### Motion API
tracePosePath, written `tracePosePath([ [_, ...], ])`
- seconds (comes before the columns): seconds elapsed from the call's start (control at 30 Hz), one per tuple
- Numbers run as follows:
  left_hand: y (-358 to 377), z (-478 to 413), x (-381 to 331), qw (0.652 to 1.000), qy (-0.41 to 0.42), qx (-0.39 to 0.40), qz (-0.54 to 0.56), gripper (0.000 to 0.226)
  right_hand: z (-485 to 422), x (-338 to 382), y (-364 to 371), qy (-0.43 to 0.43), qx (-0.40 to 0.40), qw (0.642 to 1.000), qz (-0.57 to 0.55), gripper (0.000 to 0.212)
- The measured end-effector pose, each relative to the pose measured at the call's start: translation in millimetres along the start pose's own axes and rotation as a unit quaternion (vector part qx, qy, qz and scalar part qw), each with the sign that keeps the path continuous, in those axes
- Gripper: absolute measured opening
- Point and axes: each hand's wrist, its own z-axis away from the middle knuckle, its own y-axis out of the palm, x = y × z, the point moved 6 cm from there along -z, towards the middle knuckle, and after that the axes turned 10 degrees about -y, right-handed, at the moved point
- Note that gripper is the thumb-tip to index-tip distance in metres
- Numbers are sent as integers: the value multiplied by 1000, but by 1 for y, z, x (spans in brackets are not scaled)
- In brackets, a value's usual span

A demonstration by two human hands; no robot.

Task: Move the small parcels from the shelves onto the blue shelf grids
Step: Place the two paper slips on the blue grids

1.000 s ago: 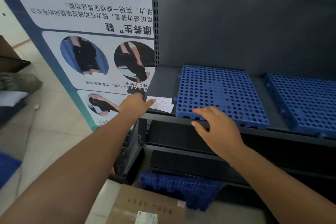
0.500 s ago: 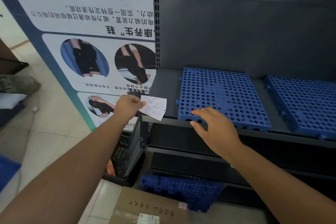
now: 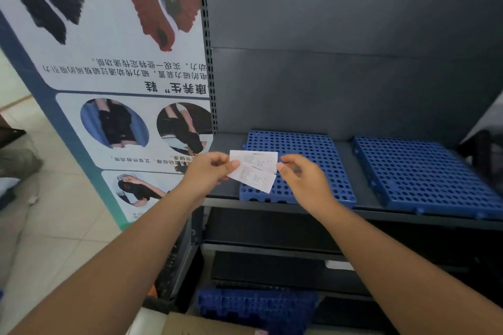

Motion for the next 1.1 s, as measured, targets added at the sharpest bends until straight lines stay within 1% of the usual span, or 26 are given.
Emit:
tracePosePath([
  [0.17,43,24,-14,1000,1,22,-4,10,7,-7,-38,2,-35,999,6,15],
  [0.37,76,35,-19,1000,0,-4,-22,13,18,-24,-72,11,-49,998,25,15],
  [0.47,79,34,-16,999,-3,-18,-47,12,15,-36,-82,12,-51,998,23,13],
  [0.57,76,33,-2,998,-21,-24,-49,14,7,-56,-87,26,-51,998,25,13],
  [0.67,70,32,19,997,-44,-33,-50,14,-4,-80,-80,49,-37,998,34,15],
  [0.8,61,29,42,996,-68,-36,-46,12,-14,-109,-61,85,-29,995,47,11],
  [0.9,55,25,51,996,-75,-36,-42,12,-17,-125,-47,93,-11,990,105,16],
  [0.97,52,24,55,995,-78,-40,-41,13,-17,-132,-43,95,-13,985,144,18],
  [1.1,51,23,60,996,-69,-41,-42,11,-17,-132,-38,77,-1,974,213,19],
])
